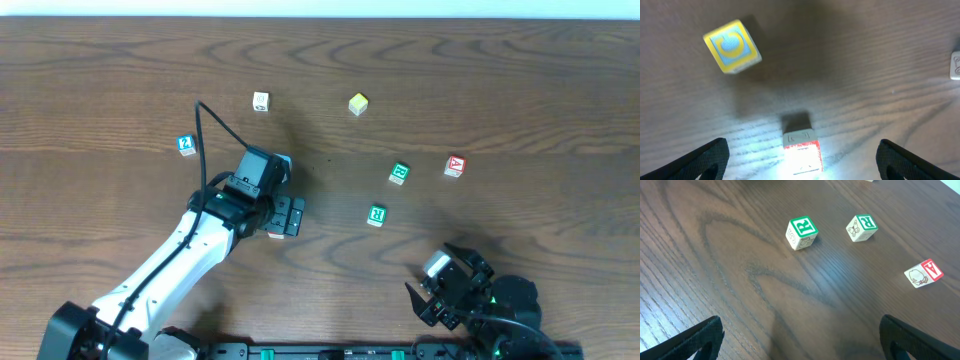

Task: Spell out Ai2
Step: 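Lower the left gripper and grasp the red I block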

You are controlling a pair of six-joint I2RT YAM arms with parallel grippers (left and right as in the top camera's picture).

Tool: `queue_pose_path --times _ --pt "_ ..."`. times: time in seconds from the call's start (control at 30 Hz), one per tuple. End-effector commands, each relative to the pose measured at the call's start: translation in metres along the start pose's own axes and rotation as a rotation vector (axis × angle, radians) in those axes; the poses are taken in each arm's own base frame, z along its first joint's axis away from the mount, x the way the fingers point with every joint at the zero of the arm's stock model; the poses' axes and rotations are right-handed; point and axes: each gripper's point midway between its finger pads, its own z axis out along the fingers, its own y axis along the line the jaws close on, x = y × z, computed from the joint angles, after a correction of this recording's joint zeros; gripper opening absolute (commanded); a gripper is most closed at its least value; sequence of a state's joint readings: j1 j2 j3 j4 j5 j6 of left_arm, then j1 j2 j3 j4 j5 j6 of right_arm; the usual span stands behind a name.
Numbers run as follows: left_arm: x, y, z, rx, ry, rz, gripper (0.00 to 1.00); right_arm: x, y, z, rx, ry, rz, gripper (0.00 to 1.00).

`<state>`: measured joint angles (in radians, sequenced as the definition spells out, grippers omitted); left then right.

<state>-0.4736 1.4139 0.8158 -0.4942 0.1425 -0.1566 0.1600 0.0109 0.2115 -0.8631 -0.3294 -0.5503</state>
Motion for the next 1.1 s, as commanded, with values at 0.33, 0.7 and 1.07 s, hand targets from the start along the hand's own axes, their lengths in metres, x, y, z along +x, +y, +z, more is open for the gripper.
queue_pose_path --times 0.33,0.7,1.07 --pt "0.023 -0.011 0.000 -0.019 0.096 -0.016 0.95 0.003 0.002 0.002 -0.011 0.002 0.003 0.99" --pt "0.042 0.009 0.035 -0.152 0.201 -0.072 0.95 0.003 0.002 0.002 -0.011 0.002 0.003 0.99" --pt "0.030 -0.007 0.049 -0.067 0.164 -0.076 0.95 0.003 0.002 0.002 -0.011 0.002 0.003 0.99"
